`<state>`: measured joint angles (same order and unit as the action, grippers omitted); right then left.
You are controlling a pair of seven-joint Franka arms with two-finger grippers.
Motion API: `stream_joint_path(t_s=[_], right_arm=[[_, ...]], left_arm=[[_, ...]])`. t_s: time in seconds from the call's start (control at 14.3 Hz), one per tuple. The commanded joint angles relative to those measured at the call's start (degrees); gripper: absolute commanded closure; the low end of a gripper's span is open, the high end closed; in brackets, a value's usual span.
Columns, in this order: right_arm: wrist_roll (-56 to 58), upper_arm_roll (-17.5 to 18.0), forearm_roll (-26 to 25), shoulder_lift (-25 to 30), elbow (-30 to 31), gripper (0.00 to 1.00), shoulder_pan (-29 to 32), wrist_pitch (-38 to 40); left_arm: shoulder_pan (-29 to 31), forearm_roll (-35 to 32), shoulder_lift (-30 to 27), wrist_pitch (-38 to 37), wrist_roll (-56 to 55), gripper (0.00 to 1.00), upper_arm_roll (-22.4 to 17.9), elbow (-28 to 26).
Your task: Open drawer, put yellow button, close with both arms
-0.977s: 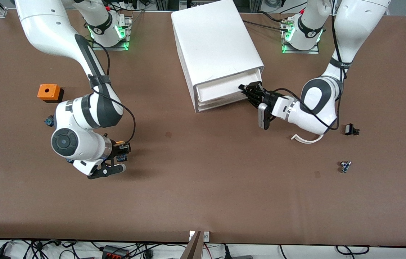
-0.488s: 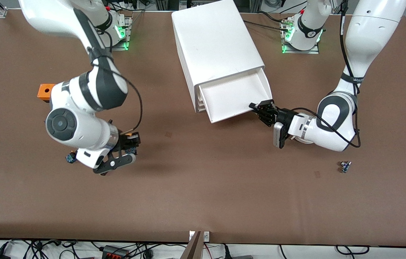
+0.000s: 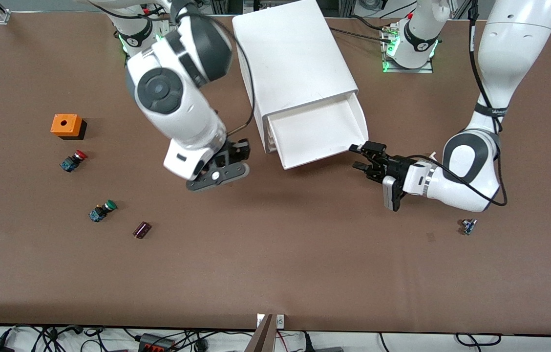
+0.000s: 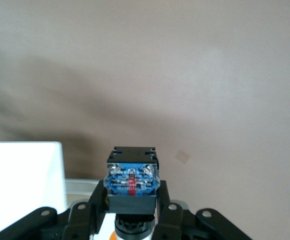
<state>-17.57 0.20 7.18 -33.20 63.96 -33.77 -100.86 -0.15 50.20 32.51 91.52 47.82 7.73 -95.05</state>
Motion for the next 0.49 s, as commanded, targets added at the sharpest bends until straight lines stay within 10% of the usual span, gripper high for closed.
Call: stream_joint_path(t_s=[0.0, 0.42], right_arm=[[-4.4, -0.4, 0.6, -0.3, -1.9, 1.0, -2.3, 1.2], [-17.6, -1.1, -0.1, -3.2, -2.0, 1.0, -12.6, -2.3]], left_arm=[[0.2, -6.4, -2.8, -4.6, -11.7, 0.0, 0.0, 4.0], [1.0, -25.3, -4.4, -10.3, -30.8, 0.0, 0.2, 11.5]])
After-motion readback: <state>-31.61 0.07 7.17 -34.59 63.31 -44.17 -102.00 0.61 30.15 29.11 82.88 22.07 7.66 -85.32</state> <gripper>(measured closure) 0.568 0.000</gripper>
